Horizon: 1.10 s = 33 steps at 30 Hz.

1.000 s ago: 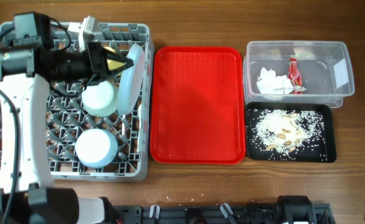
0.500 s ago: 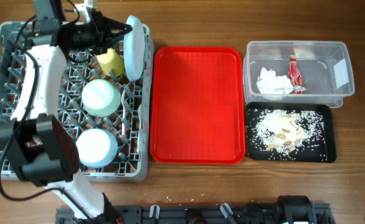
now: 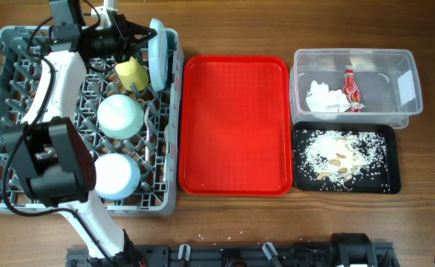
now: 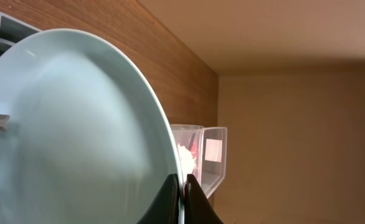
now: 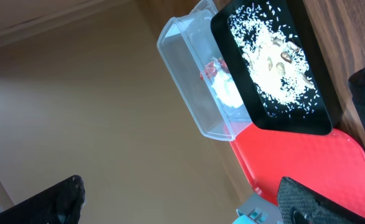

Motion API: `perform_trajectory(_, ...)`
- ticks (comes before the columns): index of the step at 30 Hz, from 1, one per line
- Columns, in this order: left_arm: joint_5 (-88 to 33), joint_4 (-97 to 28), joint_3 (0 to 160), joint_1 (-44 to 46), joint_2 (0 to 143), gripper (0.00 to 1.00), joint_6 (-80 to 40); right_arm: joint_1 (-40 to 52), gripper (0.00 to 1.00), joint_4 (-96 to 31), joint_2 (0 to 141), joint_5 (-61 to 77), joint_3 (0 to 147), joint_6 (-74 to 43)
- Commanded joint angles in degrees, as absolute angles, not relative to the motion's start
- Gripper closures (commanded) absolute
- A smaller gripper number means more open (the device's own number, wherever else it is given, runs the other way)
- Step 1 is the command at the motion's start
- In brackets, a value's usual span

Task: Sort waste into correct bins and load items into the dishwasher rack
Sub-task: 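Lift the plate with the left gripper and stand it upright in the rack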

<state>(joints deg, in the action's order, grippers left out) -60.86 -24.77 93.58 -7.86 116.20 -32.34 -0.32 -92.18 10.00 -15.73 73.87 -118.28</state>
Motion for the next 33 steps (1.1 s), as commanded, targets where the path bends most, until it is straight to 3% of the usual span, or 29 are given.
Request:
perform_trajectory(1,-63.1,-21.1,94.0,-6.8,116.8,0.96,-35.7,-0.5,0.0,-92.1,9.4,-16.8,73.8,-118.7)
perform_trajectory(10,-59.4,-20.6,94.0,-3.0,116.9,0.96,-36.2,-0.5,0.0,-92.1,9.4,-16.8,73.8,-118.7)
perform_trajectory(18,-46.4,-26.3,94.0,-1.5,116.9,0.94,-31.7,-0.5,0.0,-92.1,9.4,-16.8,73.8,-118.7)
perform_trajectory(20,-43.3,-27.5,94.0,-1.7,116.9,0.77,-31.7,-0.5,0.0,-92.1,9.4,-16.8,73.8,-118.7)
perform_trajectory(21,-43.4,-27.0,94.0,-2.1,116.9,0.61,-31.7,-0.5,0.0,-92.1,9.4,-16.8,73.8,-118.7)
perform_trajectory(24,-43.4,-26.9,94.0,-4.3,114.9,0.37,-31.7,-0.5,0.0,-92.1,9.4,-16.8,73.8,-118.7)
perform_trajectory(27,-43.4,-27.5,94.0,-6.3,111.1,0.28,-31.7,-0.5,0.0,-92.1,9.4,-16.8,73.8,-118.7)
perform_trajectory(30,-43.1,-29.5,94.0,-7.4,104.7,0.08,-31.7,-0.5,0.0,-92.1,9.4,-16.8,73.8,-118.7)
perform_trajectory(33,-40.2,-33.4,94.0,-6.8,99.2,0.02,-31.7,-0.5,0.0,-92.1,9.4,-16.8,73.8,-118.7)
